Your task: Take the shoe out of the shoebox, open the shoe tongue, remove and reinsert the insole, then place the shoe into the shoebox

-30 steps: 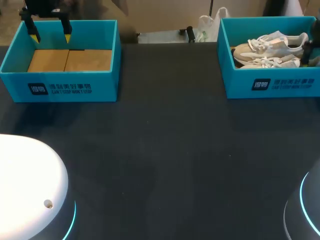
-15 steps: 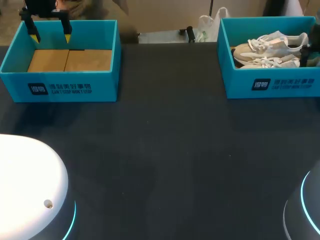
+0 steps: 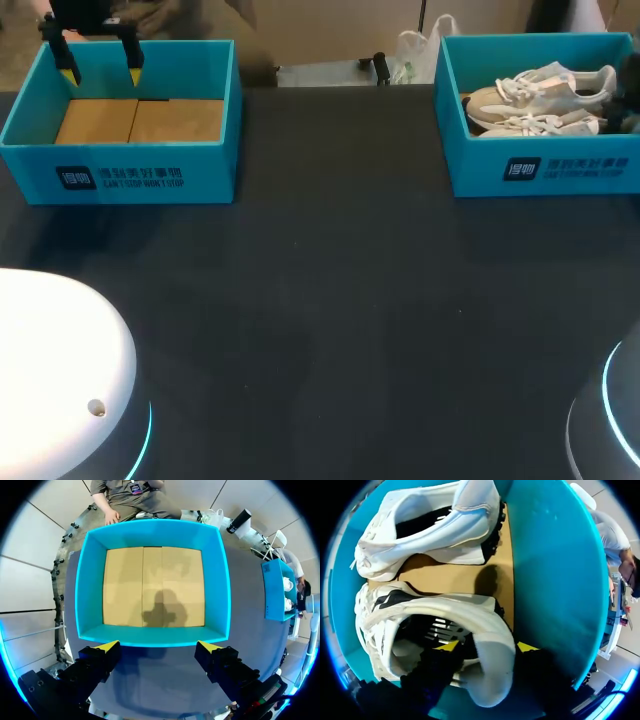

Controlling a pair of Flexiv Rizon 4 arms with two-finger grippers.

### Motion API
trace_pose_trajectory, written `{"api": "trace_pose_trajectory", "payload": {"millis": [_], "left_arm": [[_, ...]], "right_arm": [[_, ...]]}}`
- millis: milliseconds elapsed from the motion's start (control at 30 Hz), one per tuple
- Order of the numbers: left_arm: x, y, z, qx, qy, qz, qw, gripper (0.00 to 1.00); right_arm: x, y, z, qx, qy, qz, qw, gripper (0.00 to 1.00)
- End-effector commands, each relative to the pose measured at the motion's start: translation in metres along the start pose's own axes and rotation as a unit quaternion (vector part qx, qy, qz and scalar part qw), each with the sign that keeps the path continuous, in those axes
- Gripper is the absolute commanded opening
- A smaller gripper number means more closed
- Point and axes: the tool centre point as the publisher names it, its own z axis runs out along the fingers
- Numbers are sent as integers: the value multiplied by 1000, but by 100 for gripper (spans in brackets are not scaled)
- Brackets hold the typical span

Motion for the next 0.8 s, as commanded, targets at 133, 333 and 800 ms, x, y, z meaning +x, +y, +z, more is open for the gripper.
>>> {"api": "trace_pose_trajectory", "payload": {"millis": [133,333,800], "left_arm": [[0,0,0,0,0,0,1000,100],[0,0,0,0,0,0,1000,100],[0,0,0,0,0,0,1000,100]], "right_arm": [[4,4,1,-1,-7,12,1000,0],[1,3,-8,-16,-12,37,999,0],[-10,8,-44,-33,-36,83,995,0]]}}
